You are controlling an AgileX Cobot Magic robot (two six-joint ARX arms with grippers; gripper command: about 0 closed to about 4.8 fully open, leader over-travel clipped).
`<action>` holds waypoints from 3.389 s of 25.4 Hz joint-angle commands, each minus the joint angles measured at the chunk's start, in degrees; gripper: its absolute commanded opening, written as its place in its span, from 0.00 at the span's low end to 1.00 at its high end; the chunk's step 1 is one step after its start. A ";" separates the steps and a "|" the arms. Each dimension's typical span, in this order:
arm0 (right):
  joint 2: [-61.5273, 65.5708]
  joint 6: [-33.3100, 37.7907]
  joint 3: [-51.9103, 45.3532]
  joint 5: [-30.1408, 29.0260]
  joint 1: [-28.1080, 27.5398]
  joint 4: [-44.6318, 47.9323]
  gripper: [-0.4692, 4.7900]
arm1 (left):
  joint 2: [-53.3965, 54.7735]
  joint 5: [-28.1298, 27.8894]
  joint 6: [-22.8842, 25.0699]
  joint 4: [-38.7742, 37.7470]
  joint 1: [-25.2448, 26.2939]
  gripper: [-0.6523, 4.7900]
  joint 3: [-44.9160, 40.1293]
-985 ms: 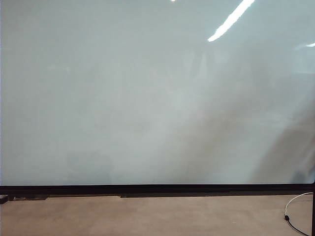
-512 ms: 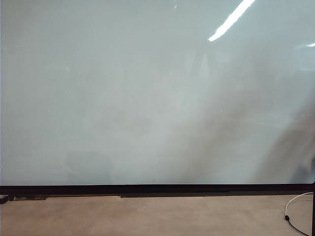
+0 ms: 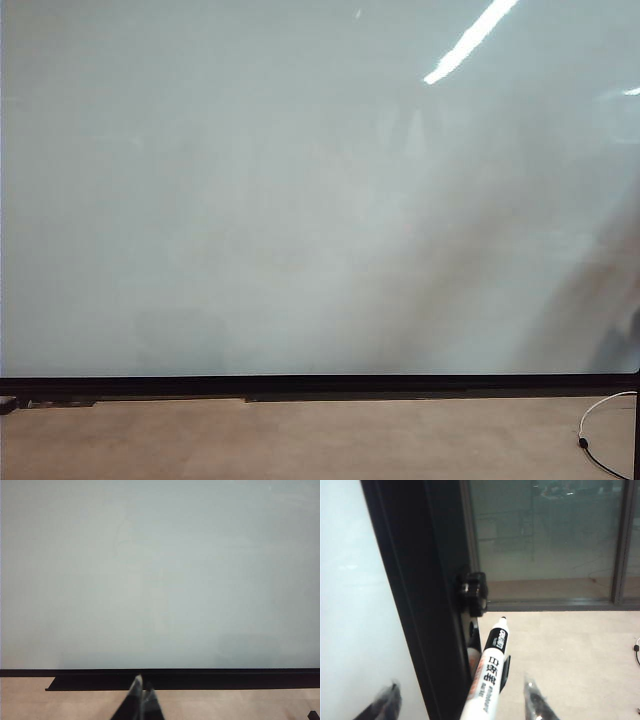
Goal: Pick up the pen on the shelf to the right of the whiteboard and draw a check mark.
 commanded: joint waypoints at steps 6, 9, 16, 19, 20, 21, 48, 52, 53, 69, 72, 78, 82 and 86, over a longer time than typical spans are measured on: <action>1.20 0.46 0.85 -0.28 0.09 0.94 0.69 | 0.02 0.02 0.26 0.74 0.00 0.11 0.17; 1.20 0.46 0.92 0.48 0.09 0.94 0.69 | 0.02 0.02 0.26 0.72 0.00 0.11 0.20; 1.33 0.92 1.75 0.31 0.11 0.90 0.69 | 0.02 0.02 0.26 0.72 0.00 0.11 0.17; 1.33 1.03 1.97 0.31 0.09 0.90 0.69 | 0.02 0.00 0.26 0.72 0.00 0.11 0.20; 1.33 1.14 1.97 0.31 0.11 0.87 0.69 | 0.02 0.02 0.26 0.72 0.00 0.11 0.20; 1.60 1.14 2.01 0.28 0.11 0.90 0.69 | 0.02 0.02 0.26 0.74 0.00 0.11 0.20; 3.30 1.11 2.95 0.37 0.83 0.96 0.60 | 0.02 0.02 0.26 0.72 0.00 0.11 0.20; 3.32 1.11 2.95 0.37 0.83 0.96 0.54 | 0.02 0.02 0.26 0.72 0.00 0.11 0.20; 3.32 1.11 2.95 0.37 0.83 0.96 0.54 | 0.02 0.02 0.26 0.72 0.00 0.11 0.17; 3.34 1.14 3.65 0.31 1.25 0.92 0.46 | 0.02 0.00 0.26 0.72 0.00 0.11 0.20; 3.34 1.14 3.65 0.26 1.25 0.87 0.46 | 0.02 0.02 0.26 0.72 0.00 0.11 0.20; 3.34 1.14 3.65 0.11 1.25 0.87 0.40 | 0.02 0.02 0.26 0.72 0.00 0.11 0.20; 3.34 1.14 3.63 0.11 1.22 0.81 0.40 | 0.02 0.02 0.26 0.72 0.00 0.11 0.20; 3.34 1.14 3.63 0.09 1.20 0.48 0.36 | 0.02 0.02 0.26 0.72 0.00 0.11 0.20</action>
